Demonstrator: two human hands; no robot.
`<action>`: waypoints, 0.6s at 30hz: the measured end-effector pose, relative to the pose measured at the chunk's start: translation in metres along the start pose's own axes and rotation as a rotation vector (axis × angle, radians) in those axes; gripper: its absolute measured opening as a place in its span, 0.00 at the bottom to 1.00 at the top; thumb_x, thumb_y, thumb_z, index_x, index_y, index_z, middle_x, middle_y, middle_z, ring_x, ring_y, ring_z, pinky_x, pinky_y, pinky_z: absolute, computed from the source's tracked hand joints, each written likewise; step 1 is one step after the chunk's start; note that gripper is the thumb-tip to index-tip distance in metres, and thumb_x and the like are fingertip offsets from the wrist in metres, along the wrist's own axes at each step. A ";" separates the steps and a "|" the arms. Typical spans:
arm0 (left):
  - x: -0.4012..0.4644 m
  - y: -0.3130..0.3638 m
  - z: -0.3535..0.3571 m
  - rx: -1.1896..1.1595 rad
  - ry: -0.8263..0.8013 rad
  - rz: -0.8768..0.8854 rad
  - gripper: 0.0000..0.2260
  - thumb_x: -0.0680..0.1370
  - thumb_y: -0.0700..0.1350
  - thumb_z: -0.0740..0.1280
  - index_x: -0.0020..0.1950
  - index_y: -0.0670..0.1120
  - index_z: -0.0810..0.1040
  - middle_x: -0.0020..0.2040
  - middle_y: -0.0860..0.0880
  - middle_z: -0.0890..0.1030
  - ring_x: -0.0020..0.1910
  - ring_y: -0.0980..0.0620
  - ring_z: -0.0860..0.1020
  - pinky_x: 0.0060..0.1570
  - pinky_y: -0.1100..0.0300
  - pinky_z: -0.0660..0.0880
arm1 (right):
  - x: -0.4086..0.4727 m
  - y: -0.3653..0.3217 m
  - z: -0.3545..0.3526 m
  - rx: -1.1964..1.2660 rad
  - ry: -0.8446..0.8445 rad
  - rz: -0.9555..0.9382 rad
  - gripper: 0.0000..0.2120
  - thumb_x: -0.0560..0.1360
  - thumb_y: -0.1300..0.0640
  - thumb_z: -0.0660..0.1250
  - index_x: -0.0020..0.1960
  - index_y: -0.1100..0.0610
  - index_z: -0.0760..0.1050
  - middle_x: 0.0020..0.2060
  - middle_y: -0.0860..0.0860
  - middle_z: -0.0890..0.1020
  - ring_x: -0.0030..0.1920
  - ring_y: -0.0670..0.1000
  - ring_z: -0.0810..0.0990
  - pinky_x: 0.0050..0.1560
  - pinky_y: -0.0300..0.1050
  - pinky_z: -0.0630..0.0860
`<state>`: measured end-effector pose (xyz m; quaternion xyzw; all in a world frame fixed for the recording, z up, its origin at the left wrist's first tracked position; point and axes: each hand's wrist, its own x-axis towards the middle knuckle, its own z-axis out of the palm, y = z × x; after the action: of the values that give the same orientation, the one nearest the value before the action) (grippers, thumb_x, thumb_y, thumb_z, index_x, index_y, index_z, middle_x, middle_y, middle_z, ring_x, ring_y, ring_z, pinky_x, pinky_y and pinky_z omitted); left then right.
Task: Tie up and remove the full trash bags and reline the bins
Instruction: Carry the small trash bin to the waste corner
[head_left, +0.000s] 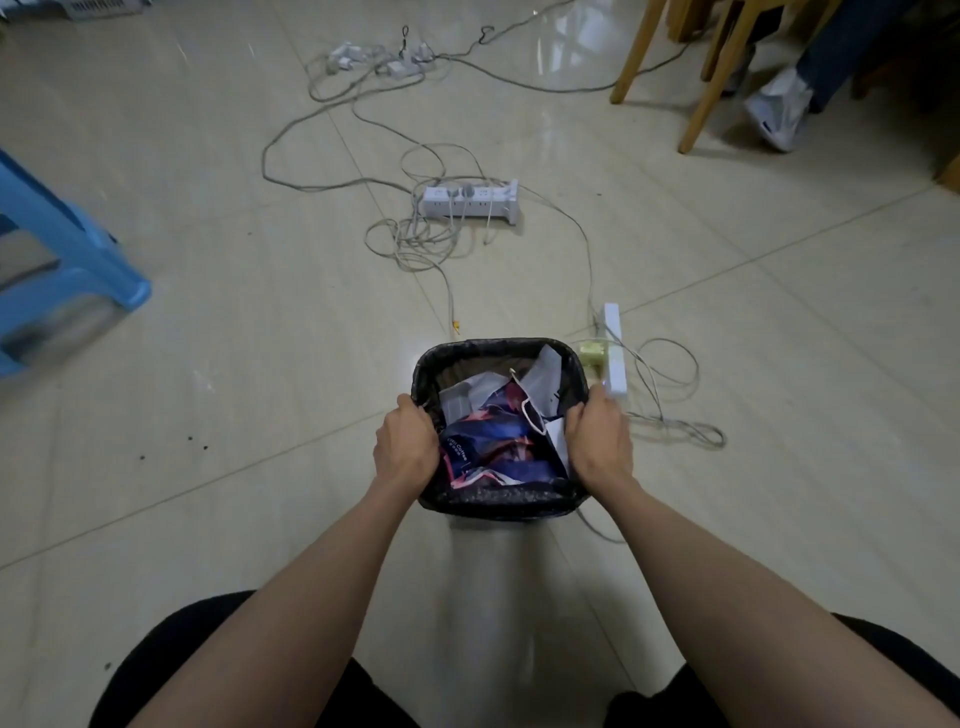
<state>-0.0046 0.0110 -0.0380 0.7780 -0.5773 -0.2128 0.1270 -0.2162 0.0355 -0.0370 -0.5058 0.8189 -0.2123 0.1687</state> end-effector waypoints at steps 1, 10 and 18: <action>-0.004 0.005 -0.011 0.011 -0.017 0.012 0.12 0.83 0.45 0.51 0.57 0.39 0.69 0.54 0.37 0.78 0.50 0.36 0.76 0.43 0.50 0.68 | -0.003 -0.004 -0.011 0.006 -0.018 0.008 0.08 0.80 0.59 0.54 0.54 0.62 0.69 0.49 0.61 0.78 0.46 0.62 0.76 0.42 0.51 0.70; -0.018 0.149 -0.255 0.009 -0.008 0.127 0.12 0.83 0.44 0.53 0.58 0.38 0.70 0.54 0.35 0.77 0.50 0.34 0.76 0.41 0.50 0.66 | 0.007 -0.148 -0.251 0.046 -0.038 0.103 0.10 0.79 0.61 0.51 0.57 0.63 0.67 0.54 0.64 0.78 0.52 0.67 0.76 0.44 0.52 0.66; -0.039 0.274 -0.498 -0.008 -0.001 0.075 0.13 0.81 0.44 0.54 0.59 0.38 0.71 0.55 0.36 0.77 0.52 0.35 0.76 0.44 0.51 0.69 | 0.028 -0.308 -0.484 -0.011 -0.028 -0.010 0.09 0.79 0.61 0.51 0.56 0.62 0.67 0.53 0.64 0.78 0.52 0.67 0.76 0.45 0.53 0.67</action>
<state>-0.0076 -0.0585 0.5271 0.7551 -0.6054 -0.2105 0.1377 -0.2329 -0.0263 0.5332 -0.5137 0.8151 -0.2014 0.1764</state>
